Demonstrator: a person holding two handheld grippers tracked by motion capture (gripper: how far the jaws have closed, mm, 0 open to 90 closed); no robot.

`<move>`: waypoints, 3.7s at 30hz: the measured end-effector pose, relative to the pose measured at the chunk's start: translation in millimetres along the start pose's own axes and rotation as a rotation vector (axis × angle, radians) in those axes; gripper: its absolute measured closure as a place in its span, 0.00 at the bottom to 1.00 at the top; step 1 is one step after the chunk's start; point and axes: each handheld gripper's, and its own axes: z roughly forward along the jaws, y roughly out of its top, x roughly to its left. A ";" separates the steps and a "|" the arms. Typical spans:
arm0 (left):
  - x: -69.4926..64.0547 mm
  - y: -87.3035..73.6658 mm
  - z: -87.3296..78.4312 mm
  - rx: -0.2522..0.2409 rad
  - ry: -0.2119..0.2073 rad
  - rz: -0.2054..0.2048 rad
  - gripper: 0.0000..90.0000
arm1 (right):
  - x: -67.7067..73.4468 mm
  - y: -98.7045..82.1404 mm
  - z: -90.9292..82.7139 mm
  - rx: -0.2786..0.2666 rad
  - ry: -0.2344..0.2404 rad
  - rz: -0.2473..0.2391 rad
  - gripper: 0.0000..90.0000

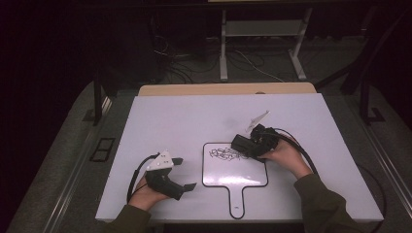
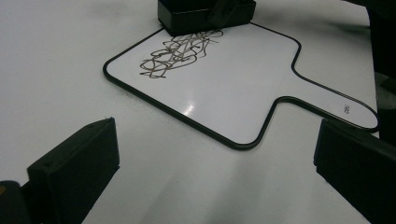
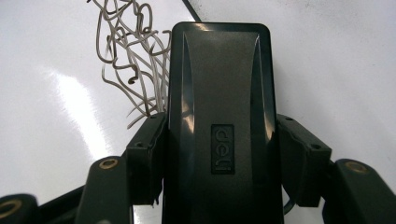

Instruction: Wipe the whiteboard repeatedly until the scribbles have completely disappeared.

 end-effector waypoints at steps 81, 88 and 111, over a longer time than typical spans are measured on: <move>-0.6 0.1 0.0 0.002 0.000 0.006 0.00 | -8.6 -8.4 -5.6 0.017 -0.067 0.036 0.43; -0.6 0.4 0.0 0.005 -0.001 0.010 0.00 | -3.2 -3.6 -3.7 0.027 -0.069 0.021 0.43; -0.5 0.3 0.2 0.007 -0.003 0.011 0.00 | 37.7 24.6 11.2 0.042 -0.014 -0.125 0.43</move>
